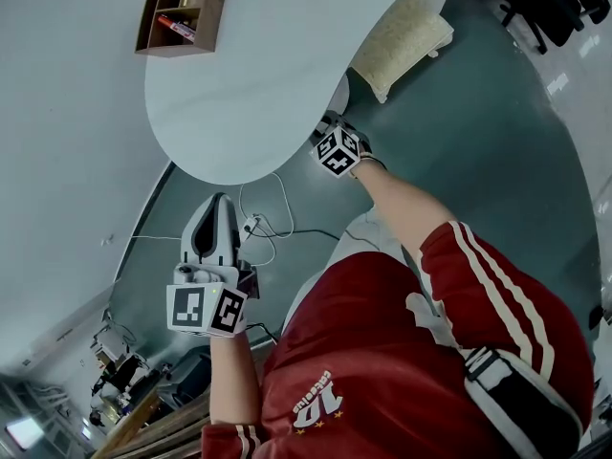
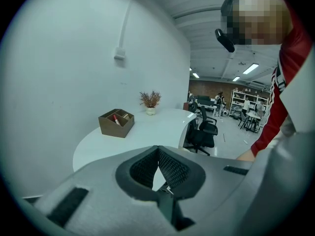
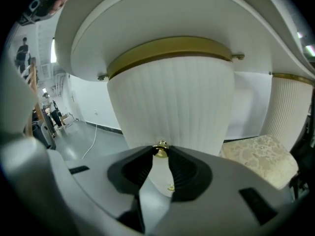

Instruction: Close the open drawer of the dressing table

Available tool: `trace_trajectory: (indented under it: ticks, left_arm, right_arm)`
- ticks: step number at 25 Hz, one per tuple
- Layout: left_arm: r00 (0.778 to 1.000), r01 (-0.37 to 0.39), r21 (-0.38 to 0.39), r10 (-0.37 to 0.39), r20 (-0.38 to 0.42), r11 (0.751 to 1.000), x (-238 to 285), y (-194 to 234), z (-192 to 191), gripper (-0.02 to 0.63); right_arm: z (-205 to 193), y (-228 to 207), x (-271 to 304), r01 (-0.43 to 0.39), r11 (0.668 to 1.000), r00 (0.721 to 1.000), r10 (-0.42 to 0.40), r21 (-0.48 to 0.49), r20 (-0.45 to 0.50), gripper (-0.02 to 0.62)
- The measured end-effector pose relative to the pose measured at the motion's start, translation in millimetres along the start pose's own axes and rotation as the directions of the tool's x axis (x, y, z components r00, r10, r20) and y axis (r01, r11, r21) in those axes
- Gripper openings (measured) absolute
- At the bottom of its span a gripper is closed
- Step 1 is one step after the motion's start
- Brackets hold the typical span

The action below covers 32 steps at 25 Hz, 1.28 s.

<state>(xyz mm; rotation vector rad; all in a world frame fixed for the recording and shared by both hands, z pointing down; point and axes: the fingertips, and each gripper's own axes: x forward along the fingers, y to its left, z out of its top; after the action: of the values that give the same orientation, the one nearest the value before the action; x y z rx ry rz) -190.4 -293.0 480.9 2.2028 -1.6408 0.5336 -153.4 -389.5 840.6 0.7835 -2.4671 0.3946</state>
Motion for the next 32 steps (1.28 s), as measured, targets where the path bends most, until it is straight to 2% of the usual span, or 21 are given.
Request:
trace_trajectory:
  ticks: [7, 10, 16, 20, 24, 32]
  left_arm:
    - [1.0, 0.001, -0.017, -0.001, 0.0, 1.0, -4, 2, 4, 0.001]
    - [1.0, -0.004, -0.026, 0.004, 0.023, 1.0, -8, 7, 10, 0.0]
    - [0.997, -0.008, -0.055, 0.012, 0.075, 0.998, -29, 15, 9, 0.0]
    - [0.996, -0.011, -0.087, 0.019, 0.091, 0.996, -51, 21, 2, 0.0]
    - [0.995, -0.017, -0.055, 0.022, 0.101, 0.998, -71, 29, -10, 0.001]
    - [0.984, 0.013, -0.074, 0.0, 0.18, 0.997, -113, 38, -15, 0.0]
  right_arm:
    - [3, 1, -3, -0.041, 0.997, 0.997, 0.037, -0.067, -0.068, 0.109]
    - [9, -1, -9, -0.041, 0.996, 0.997, 0.037, -0.073, -0.067, 0.132]
    - [5, 2, -32, -0.028, 0.993, 0.994, 0.016, -0.111, -0.105, 0.132]
    - [7, 4, -57, 0.001, 0.993, 0.992, -0.015, -0.115, -0.122, 0.132]
    - [12, 8, -80, 0.034, 0.993, 0.991, -0.049, -0.116, -0.127, 0.132]
    - [30, 30, -143, 0.114, 0.986, 0.984, -0.129, -0.12, -0.124, 0.132]
